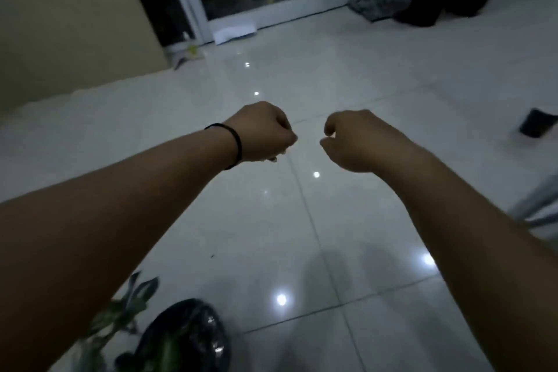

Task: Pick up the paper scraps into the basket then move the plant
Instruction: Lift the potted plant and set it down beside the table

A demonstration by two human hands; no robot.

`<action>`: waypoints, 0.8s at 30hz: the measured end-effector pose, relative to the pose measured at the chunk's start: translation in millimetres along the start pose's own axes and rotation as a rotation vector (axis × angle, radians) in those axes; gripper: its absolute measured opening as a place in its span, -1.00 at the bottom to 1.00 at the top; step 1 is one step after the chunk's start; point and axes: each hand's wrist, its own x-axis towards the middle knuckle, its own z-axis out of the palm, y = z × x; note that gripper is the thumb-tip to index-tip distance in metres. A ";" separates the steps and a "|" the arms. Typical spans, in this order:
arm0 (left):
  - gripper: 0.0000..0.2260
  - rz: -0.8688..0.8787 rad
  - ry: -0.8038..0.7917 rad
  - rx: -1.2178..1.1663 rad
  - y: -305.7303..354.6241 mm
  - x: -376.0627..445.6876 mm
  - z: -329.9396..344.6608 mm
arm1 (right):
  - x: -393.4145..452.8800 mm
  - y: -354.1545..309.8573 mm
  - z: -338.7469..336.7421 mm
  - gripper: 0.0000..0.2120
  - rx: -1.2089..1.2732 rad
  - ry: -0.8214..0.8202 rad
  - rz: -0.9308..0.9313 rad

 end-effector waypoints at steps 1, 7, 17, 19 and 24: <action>-0.85 -0.030 0.012 0.007 -26.6 -8.1 -10.6 | 2.4 -16.1 17.7 -0.72 -0.005 -0.028 -0.034; -0.83 -0.253 0.040 -0.128 -187.4 -75.2 -41.9 | -12.3 -94.4 126.4 -0.66 -0.107 -0.336 -0.222; -0.84 -0.698 -0.105 -0.602 -354.5 -162.3 0.9 | -51.9 -118.4 213.9 -0.63 -0.298 -0.753 -0.228; -0.75 -0.781 -0.163 -0.675 -376.6 -180.2 14.4 | -60.3 -120.9 233.0 -0.58 -0.277 -0.856 -0.166; -0.65 -0.856 -0.270 -0.795 -388.6 -196.7 38.6 | -64.6 -136.8 264.3 -0.49 -0.098 -1.035 0.101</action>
